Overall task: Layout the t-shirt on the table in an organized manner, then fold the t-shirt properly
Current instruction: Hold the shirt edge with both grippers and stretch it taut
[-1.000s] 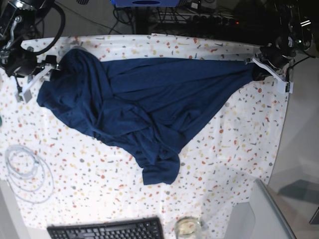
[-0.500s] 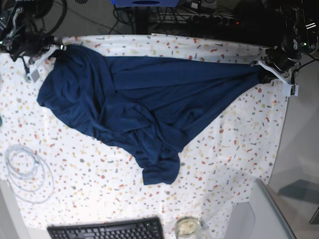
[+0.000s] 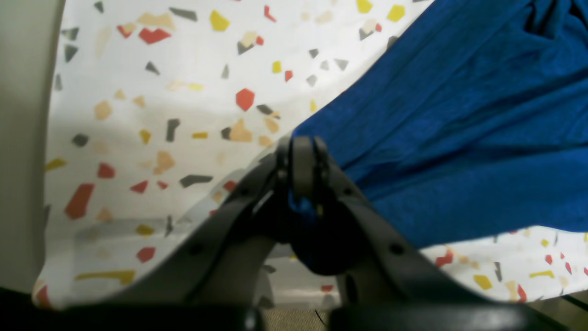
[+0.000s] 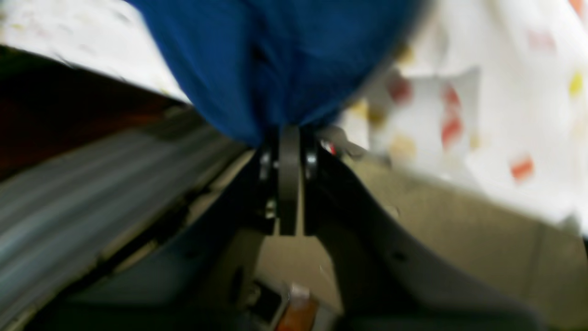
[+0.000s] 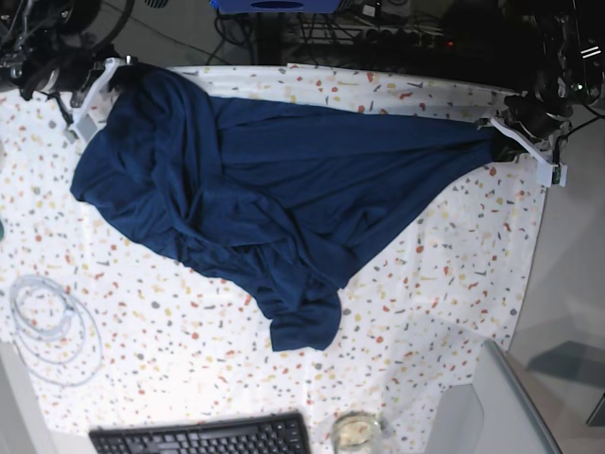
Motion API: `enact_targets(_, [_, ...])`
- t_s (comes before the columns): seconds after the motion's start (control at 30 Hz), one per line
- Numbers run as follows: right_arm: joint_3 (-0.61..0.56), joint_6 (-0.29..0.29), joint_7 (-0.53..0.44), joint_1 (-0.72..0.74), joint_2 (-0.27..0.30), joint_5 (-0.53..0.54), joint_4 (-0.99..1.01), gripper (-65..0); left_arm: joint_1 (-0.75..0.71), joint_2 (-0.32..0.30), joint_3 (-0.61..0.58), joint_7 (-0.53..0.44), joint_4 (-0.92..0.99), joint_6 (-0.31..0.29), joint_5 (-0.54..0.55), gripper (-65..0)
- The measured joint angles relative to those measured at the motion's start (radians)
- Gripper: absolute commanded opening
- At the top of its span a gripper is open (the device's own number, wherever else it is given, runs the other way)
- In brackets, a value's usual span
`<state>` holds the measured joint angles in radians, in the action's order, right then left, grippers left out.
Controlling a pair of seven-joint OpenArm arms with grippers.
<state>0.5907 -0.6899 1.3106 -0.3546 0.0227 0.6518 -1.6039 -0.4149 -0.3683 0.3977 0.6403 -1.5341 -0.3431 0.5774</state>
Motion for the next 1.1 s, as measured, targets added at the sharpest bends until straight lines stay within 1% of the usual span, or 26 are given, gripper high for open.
enact_targets(0.1, [0.003,0.0,0.024,-0.017,0.003,-0.006,-0.05,-33.0,0.001,-0.001,0.0,0.0,0.0,0.0,-0.001,-65.0])
enact_targets(0.13, [0.014,-0.001,0.021,-0.028,0.002,-0.005,-0.078,-28.4,0.001,0.0,0.0,0.0,0.0,0.0,-0.001,-65.0])
enact_targets(0.2, [0.071,-0.002,0.009,-0.037,-0.012,-0.002,-0.133,-21.6,-0.001,0.0,0.001,0.0,0.0,0.0,-0.001,-65.0])
enact_targets(0.23, [0.104,-0.003,-0.011,-0.029,-0.017,-0.005,-0.141,-19.4,-0.001,-0.001,0.001,0.0,0.0,0.0,-0.001,-65.0])
enact_targets(0.3, [0.146,-0.003,-0.032,0.01,-0.024,-0.014,-0.132,-16.5,-0.001,-0.001,0.003,0.0,0.0,0.001,-0.001,-65.0])
enact_targets(0.4, [0.156,-0.003,-0.072,0.089,-0.016,-0.011,-0.039,-15.8,-0.001,-0.001,0.002,0.0,0.0,0.0,0.0,-65.0])
enact_targets(0.47, [0.146,-0.011,-0.066,0.138,0.003,0.002,0.058,-15.8,-0.001,0.0,0.0,0.0,0.0,0.0,-0.001,-65.0])
enact_targets(0.53, [0.15,-0.007,-0.065,0.173,0.025,-0.013,0.145,-15.9,-0.001,0.002,0.0,0.0,0.0,0.0,-0.001,-65.0])
enact_targets(0.57, [0.15,-0.004,-0.061,0.18,0.028,-0.026,0.167,-16.4,-0.002,0.002,0.0,0.0,0.0,0.001,-0.001,-65.0])
enact_targets(0.67, [0.142,-0.003,-0.062,0.184,0.029,-0.023,0.179,-17.9,-0.001,0.005,0.0,0.0,0.0,0.0,0.0,-65.0])
enact_targets(0.73, [0.092,-0.003,-0.062,0.181,0.032,-0.023,0.179,-19.2,-0.002,0.002,0.0,0.0,0.0,0.001,-0.001,-65.0])
enact_targets(0.83, [0.017,-0.003,-0.063,0.182,0.021,-0.007,0.179,-21.3,-0.002,0.003,0.0,0.0,0.0,0.001,-0.001,-65.0])
enact_targets(0.9, [-0.011,-0.003,-0.063,0.181,0.018,-0.005,0.179,-25.2,-0.001,0.006,-0.002,0.0,0.0,0.0,0.0,-65.0])
enact_targets(0.93, [-0.015,-0.003,-0.059,0.181,0.017,-0.005,0.18,-29.3,-0.001,0.005,-0.002,0.0,0.0,0.0,0.0,-65.0])
enact_targets(0.97, [-0.015,-0.003,-0.061,0.18,0.016,-0.005,0.181,-35.6,-0.001,0.004,-0.002,0.0,-0.002,0.002,-0.002,-65.0])
enact_targets(1.1, [-0.015,-0.003,-0.062,0.167,0.022,-0.005,0.174,-65.0,-0.001,0.004,-0.002,0.0,-0.002,0.001,-0.001,-65.0])
